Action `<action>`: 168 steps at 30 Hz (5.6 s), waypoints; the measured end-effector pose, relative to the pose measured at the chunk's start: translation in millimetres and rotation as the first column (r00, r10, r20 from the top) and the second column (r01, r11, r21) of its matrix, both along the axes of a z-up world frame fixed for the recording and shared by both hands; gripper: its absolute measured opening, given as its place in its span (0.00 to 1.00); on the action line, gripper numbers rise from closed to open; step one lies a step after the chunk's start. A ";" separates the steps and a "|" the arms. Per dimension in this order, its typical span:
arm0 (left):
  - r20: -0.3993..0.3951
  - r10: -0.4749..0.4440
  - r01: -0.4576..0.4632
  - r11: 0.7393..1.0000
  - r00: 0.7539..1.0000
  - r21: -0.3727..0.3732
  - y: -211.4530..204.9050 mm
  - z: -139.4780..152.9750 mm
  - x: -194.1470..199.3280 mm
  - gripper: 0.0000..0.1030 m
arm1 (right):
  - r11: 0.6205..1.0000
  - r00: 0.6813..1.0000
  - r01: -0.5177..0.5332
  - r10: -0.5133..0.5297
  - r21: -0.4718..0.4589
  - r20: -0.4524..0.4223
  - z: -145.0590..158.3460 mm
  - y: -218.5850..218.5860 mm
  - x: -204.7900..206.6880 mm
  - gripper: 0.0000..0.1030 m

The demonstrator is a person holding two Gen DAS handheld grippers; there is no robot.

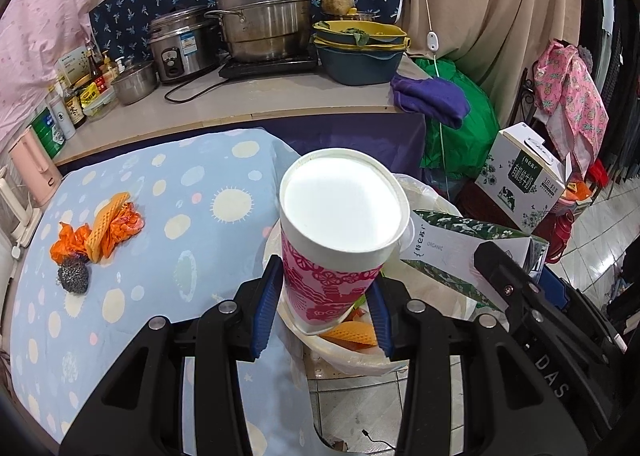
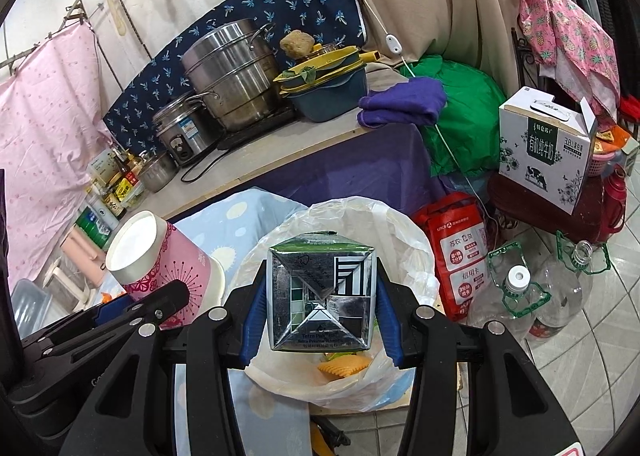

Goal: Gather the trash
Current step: 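Carry the paper cup with the left tool while the right tool carries the green carton over the bin, then open both tools to drop the paper cup and green carton into the bin, then move both open tools back toward the table trash, then grasp the steel scrubber with the left tool while the right tool grasps the orange foam net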

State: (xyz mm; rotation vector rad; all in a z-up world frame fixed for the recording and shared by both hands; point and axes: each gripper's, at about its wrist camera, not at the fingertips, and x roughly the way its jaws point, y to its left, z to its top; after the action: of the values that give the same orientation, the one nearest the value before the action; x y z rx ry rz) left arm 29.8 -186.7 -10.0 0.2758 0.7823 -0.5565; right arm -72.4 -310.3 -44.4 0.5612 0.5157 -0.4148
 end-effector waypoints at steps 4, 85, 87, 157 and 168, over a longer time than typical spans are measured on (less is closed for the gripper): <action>-0.001 0.000 0.000 1.000 1.000 0.000 -2.4 -1.8 2.8 0.38 | 1.000 1.000 0.004 -0.004 0.003 -0.008 -3.2 -1.6 1.4 0.45; -0.035 0.302 -0.304 0.942 0.953 -0.141 161.4 16.1 65.9 0.69 | 0.970 0.980 -0.198 0.196 -0.144 -0.024 45.5 129.0 85.0 0.54; -0.047 0.330 -0.333 0.932 0.943 -0.142 177.9 13.2 72.3 0.69 | 0.964 0.975 -0.221 0.218 -0.147 -0.033 44.2 140.9 92.5 0.54; -0.260 0.594 -0.633 0.768 0.762 -0.101 350.8 -96.1 221.8 0.85 | 0.854 0.841 -0.518 0.499 -0.046 -0.210 -51.0 289.0 306.5 0.11; -0.262 0.564 -0.601 0.794 0.783 -0.089 331.6 -107.1 232.6 0.71 | 0.862 0.851 -0.506 0.490 -0.043 -0.189 -44.0 276.4 295.4 0.11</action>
State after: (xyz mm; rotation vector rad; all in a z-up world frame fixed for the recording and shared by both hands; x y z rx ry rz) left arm 262.4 144.9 -117.1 -0.1991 0.9784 -0.0529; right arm 223.0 -33.9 -88.4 0.2834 0.7814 0.0147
